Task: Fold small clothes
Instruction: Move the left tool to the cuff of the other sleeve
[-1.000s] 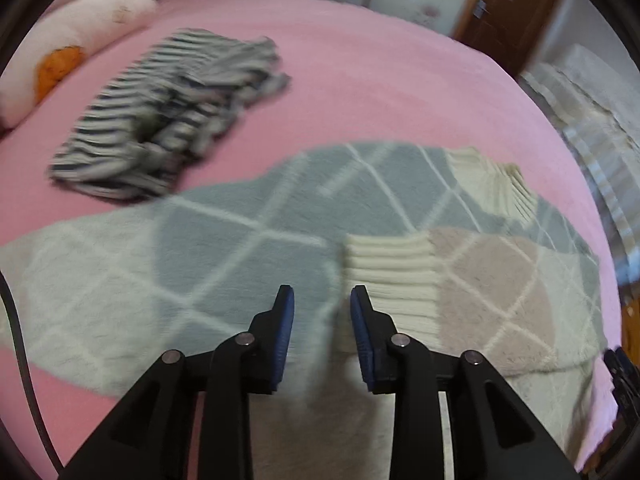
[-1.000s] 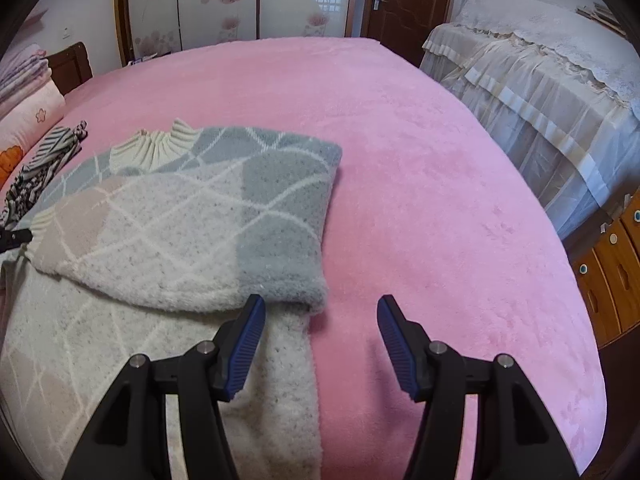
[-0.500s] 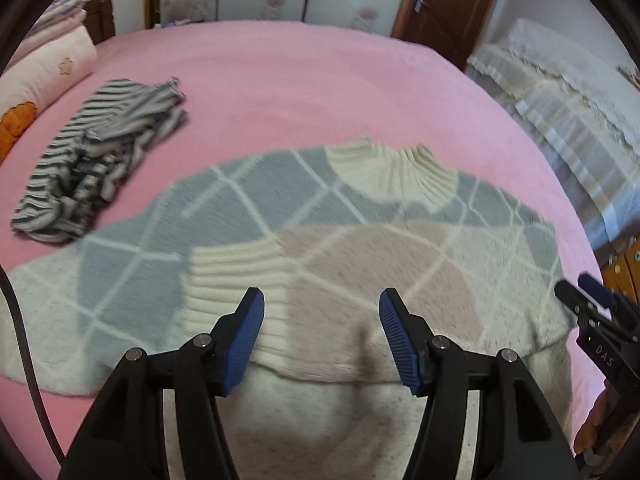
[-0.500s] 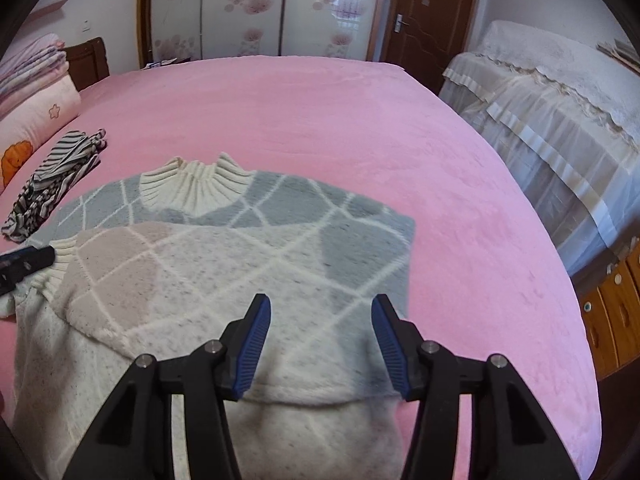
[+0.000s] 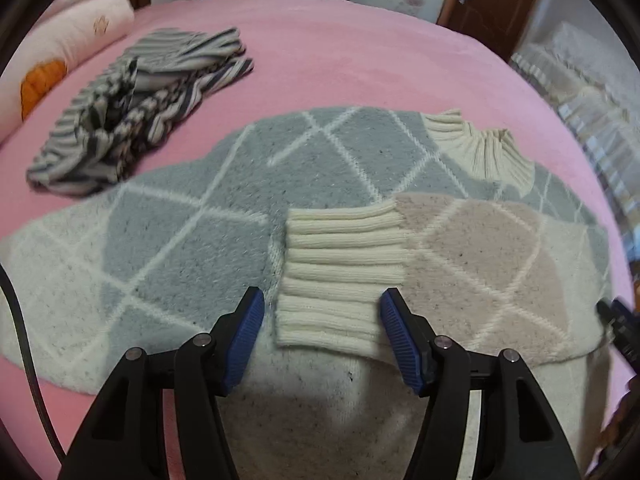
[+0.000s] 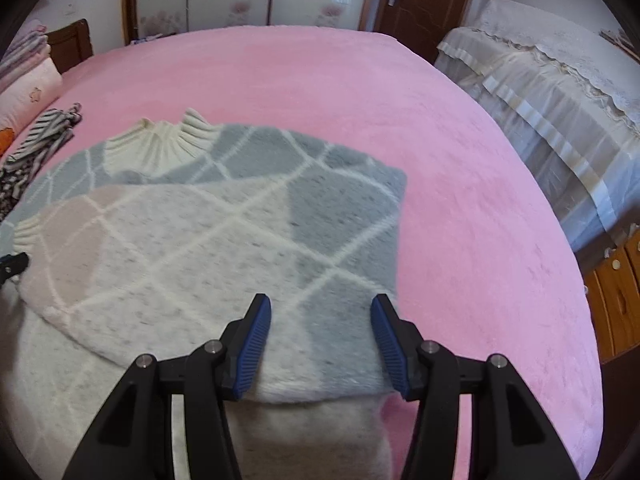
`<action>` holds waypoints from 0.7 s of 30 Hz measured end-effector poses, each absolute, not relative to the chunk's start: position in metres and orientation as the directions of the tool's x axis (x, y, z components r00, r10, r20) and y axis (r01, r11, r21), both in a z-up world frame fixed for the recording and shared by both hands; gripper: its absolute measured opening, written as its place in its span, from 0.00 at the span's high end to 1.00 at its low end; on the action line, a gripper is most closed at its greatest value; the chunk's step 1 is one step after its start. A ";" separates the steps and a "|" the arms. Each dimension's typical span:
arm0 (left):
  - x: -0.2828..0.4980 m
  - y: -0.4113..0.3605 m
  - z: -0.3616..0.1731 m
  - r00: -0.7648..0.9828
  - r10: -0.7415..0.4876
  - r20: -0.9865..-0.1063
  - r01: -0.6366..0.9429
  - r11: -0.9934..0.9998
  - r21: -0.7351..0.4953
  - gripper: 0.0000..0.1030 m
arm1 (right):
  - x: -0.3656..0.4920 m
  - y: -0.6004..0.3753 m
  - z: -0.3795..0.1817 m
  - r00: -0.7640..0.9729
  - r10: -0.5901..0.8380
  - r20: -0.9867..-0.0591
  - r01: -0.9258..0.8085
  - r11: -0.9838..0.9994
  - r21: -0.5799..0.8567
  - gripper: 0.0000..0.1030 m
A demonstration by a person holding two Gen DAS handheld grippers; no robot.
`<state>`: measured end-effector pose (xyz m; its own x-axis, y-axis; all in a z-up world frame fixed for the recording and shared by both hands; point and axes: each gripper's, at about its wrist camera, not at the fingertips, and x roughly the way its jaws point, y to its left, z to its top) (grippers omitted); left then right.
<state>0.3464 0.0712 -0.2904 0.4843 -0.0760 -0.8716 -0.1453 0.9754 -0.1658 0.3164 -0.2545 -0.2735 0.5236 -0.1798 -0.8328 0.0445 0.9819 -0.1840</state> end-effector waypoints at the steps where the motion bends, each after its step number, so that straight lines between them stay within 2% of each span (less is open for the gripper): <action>1: 0.346 0.073 -0.289 0.484 -0.079 -0.871 -0.148 0.974 -0.170 0.41 | 0.316 -0.256 -0.274 0.514 -0.190 -0.836 0.054 0.980 -0.189 0.49; 6: 0.334 0.067 -0.272 0.481 -0.035 -0.876 -0.126 0.986 -0.109 0.40 | 0.306 -0.254 -0.263 0.514 -0.189 -0.837 0.063 0.981 -0.183 0.49; 8: 0.325 0.065 -0.259 0.486 -0.020 -0.874 -0.116 0.989 -0.087 0.34 | 0.300 -0.248 -0.255 0.525 -0.170 -0.834 0.056 0.985 -0.165 0.49; 10: 0.314 0.065 -0.247 0.503 -0.001 -0.864 -0.115 0.991 -0.068 0.23 | 0.293 -0.240 -0.246 0.537 -0.150 -0.830 0.045 0.988 -0.149 0.49; 13: 0.288 0.072 -0.223 0.537 0.025 -0.843 -0.118 0.992 -0.046 0.19 | 0.280 -0.223 -0.233 0.548 -0.106 -0.830 0.015 0.993 -0.116 0.49; 21: 0.224 0.120 -0.181 0.540 -0.006 -0.842 -0.209 0.968 -0.141 0.16 | 0.236 -0.163 -0.195 0.583 0.025 -0.812 -0.095 0.995 -0.038 0.49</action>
